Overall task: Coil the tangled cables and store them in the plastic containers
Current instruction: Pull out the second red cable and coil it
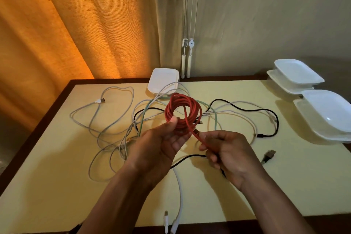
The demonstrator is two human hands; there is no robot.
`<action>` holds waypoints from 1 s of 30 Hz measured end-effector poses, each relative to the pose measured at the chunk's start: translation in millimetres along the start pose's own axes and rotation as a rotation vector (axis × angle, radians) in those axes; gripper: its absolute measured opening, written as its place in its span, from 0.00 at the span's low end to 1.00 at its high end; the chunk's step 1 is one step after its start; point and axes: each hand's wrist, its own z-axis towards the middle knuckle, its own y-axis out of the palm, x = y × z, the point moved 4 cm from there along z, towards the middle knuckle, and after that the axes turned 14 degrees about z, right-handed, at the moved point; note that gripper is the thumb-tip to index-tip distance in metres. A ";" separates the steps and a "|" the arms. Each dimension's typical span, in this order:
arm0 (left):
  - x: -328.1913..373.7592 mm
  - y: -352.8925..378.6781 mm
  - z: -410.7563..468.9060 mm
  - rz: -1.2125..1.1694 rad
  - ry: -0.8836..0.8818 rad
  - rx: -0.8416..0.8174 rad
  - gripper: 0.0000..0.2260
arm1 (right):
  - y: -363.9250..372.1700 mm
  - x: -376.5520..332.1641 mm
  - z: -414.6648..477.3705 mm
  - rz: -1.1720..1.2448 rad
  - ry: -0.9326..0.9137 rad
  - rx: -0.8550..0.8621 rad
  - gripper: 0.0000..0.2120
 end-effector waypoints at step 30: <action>-10.8 -2.6 1.3 0.237 0.053 -0.056 0.14 | 9.3 -20.8 -4.0 -0.318 -0.238 -0.258 0.28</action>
